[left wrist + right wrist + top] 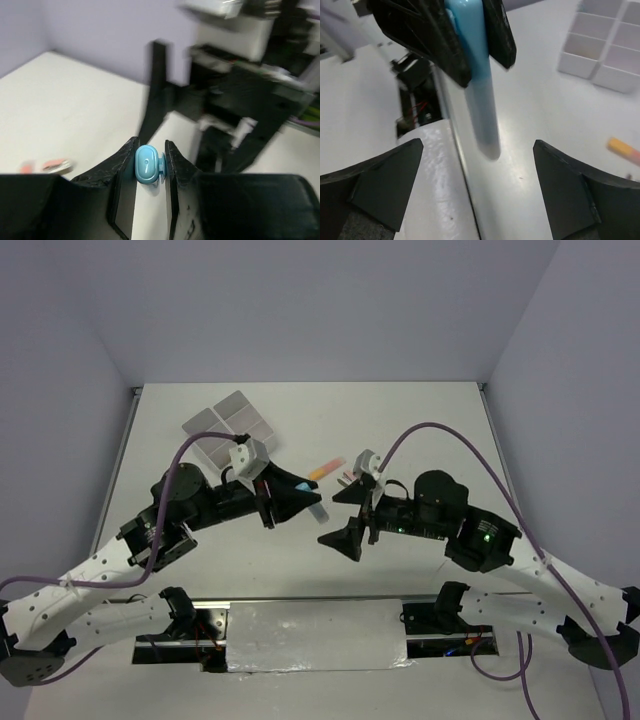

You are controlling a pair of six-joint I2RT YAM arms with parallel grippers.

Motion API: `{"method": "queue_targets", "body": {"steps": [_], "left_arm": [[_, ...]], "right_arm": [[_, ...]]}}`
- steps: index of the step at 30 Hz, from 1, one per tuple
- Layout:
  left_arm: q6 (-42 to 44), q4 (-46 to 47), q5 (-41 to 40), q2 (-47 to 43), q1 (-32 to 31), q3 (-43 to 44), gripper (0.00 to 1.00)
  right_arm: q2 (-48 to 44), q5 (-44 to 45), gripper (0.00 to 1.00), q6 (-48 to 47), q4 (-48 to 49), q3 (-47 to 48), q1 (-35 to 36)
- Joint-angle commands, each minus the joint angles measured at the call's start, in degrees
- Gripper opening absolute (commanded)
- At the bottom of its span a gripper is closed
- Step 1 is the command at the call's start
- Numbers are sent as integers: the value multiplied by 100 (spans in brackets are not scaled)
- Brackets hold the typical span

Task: Sort the stationery into containers
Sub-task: Place the pen in the storage box.

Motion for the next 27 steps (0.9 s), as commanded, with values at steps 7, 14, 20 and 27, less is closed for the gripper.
{"method": "queue_targets", "body": {"steps": [7, 14, 20, 27], "left_arm": [[743, -153, -6078, 958, 396, 231, 0], [66, 621, -5992, 2417, 2286, 881, 0], [5, 1158, -5772, 3454, 2867, 1400, 0], [84, 1782, -5754, 4237, 3104, 1647, 0]], "right_arm": [[-994, 4524, 100, 812, -286, -234, -93], [-1320, 4261, 100, 1120, -638, -392, -93], [-1567, 3840, 100, 1191, -550, -665, -93], [-1164, 3751, 100, 971, -620, -525, -93]]}}
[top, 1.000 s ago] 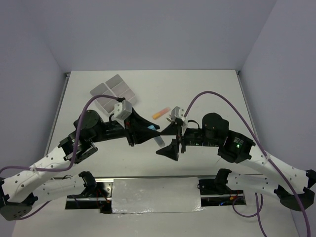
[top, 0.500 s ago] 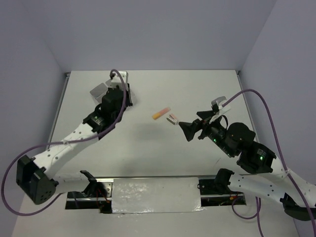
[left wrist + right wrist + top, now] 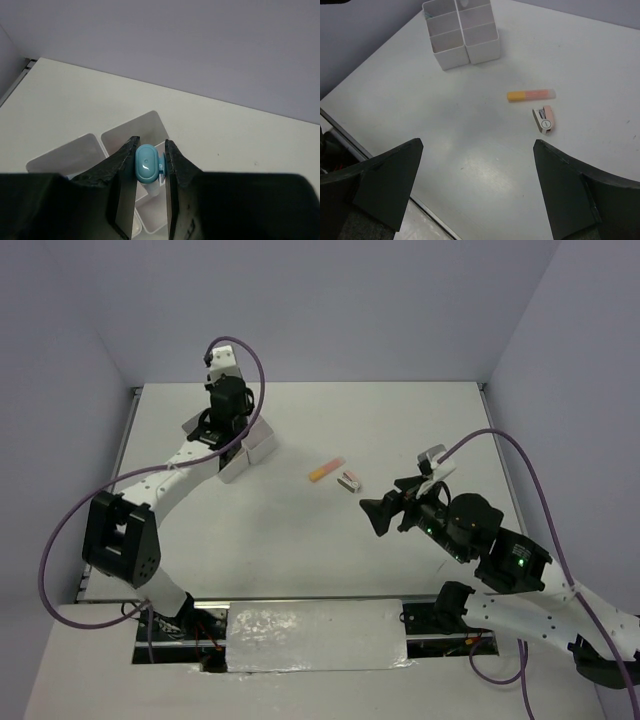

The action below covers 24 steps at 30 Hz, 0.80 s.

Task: Sort the stationery into containers
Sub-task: Place the pen in the storage box.

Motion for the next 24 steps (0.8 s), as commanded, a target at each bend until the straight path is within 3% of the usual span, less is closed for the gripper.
{"method": "queue_targets", "body": {"steps": [1, 18, 24], "left_arm": [[-54, 805, 95, 244, 101, 208, 0], [-282, 1632, 395, 1343, 313, 182, 1], [-221, 1957, 316, 1449, 321, -29, 10]], "right_arm": [[278, -56, 100, -37, 18, 147, -17], [779, -355, 100, -159, 440, 15, -17], [753, -425, 100, -212, 519, -29, -17]]}}
